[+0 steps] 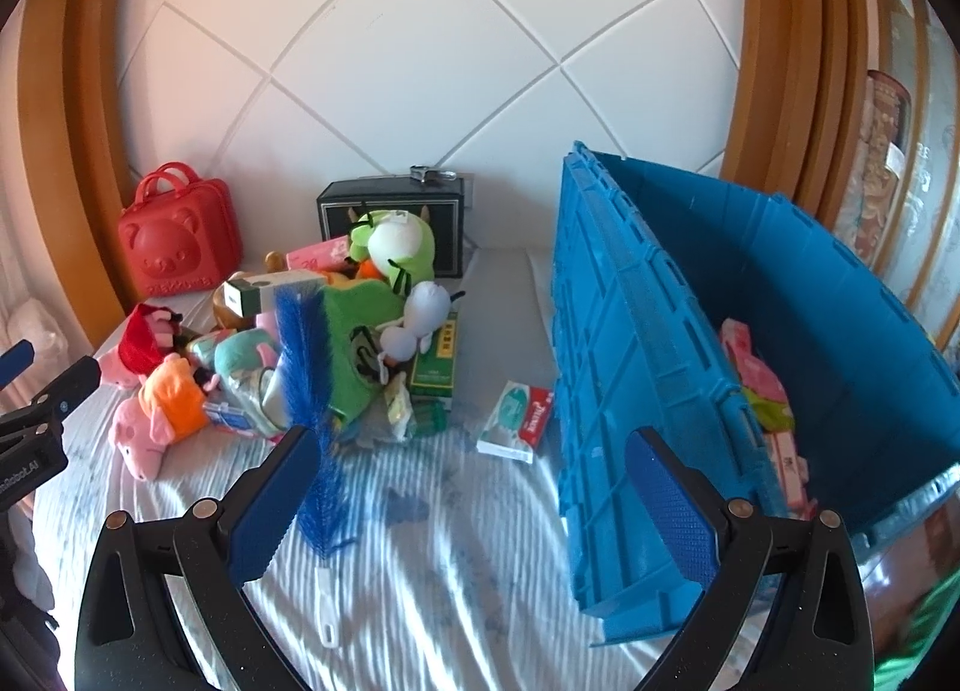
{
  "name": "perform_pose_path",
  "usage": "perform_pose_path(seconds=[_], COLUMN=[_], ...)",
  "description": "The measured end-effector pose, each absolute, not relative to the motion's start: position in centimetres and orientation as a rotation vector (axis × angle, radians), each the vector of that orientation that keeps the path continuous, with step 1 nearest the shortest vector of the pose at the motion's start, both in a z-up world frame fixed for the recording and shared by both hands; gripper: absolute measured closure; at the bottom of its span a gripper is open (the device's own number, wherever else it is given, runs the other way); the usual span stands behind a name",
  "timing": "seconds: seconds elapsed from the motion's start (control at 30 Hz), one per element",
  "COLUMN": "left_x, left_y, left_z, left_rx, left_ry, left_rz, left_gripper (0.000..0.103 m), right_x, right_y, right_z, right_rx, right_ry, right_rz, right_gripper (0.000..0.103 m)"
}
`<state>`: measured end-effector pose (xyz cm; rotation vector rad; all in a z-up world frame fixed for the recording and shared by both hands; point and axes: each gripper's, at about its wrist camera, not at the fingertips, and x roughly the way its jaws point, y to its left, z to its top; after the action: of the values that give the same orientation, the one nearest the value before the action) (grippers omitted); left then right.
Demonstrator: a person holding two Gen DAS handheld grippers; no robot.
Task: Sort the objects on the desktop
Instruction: 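Grasp the clear floss box with the left tool while the right tool grasps the blue brush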
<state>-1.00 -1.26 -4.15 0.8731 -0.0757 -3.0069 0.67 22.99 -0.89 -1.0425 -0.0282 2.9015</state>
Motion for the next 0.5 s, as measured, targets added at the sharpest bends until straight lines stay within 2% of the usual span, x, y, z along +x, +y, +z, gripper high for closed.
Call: perform_pose_path(seconds=[0.17,0.5], left_x=[-2.3,-4.8], left_y=[-4.5,-15.9], left_z=[-6.7,-13.0], left_rx=[0.985,1.115], left_ry=[-0.058,0.022], left_rz=[-2.904,-2.646], left_gripper=[0.003,0.006], right_x=[-0.8,-6.0], right_y=[22.3,19.2], right_z=[-2.4,-8.4], right_rx=[-1.105,-1.365], right_ry=[-0.029,-0.022], right_rz=[2.924,2.908], right_gripper=[0.000,0.000])
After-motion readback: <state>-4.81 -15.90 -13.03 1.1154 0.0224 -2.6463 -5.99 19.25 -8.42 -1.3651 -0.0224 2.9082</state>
